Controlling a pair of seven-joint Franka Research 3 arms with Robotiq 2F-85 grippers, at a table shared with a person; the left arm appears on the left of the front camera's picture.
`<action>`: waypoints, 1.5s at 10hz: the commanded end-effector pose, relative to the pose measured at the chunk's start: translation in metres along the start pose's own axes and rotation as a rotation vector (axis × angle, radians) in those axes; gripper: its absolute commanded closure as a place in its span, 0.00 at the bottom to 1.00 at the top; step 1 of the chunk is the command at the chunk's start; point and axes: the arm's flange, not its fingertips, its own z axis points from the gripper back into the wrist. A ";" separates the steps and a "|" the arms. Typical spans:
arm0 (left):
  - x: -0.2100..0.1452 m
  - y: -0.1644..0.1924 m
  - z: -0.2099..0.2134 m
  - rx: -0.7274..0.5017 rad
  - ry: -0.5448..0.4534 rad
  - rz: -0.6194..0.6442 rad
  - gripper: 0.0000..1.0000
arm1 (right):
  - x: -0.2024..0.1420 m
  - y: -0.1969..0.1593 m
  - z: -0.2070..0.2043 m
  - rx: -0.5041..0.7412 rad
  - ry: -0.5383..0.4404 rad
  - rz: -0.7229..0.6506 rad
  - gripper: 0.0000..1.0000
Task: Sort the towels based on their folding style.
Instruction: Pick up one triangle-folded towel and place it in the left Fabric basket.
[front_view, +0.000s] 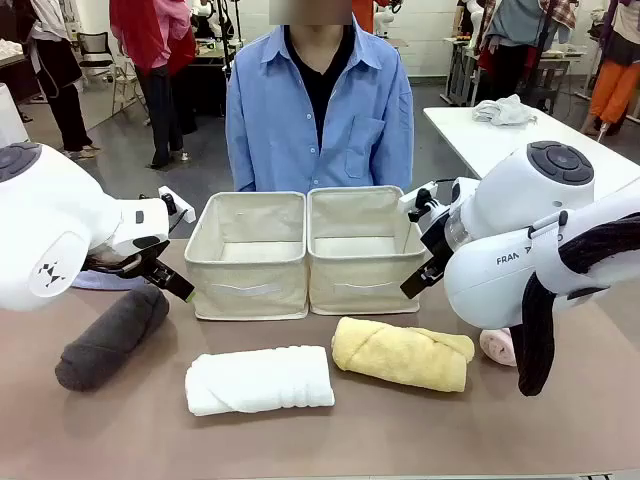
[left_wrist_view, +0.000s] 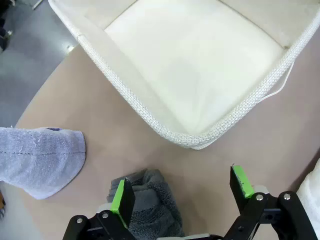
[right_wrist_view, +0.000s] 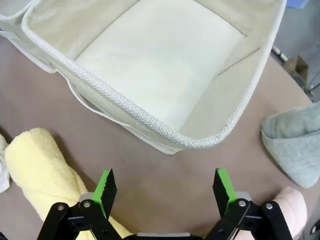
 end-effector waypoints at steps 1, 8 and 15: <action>0.000 0.000 0.000 0.000 0.000 0.000 0.00 | 0.000 0.000 0.000 0.000 0.000 0.000 0.00; 0.000 0.000 0.000 0.000 0.000 0.000 0.00 | 0.000 0.000 0.000 0.000 0.000 0.000 0.00; 0.000 0.000 0.000 0.000 0.000 0.000 0.00 | 0.000 0.000 0.000 0.000 0.000 0.000 0.00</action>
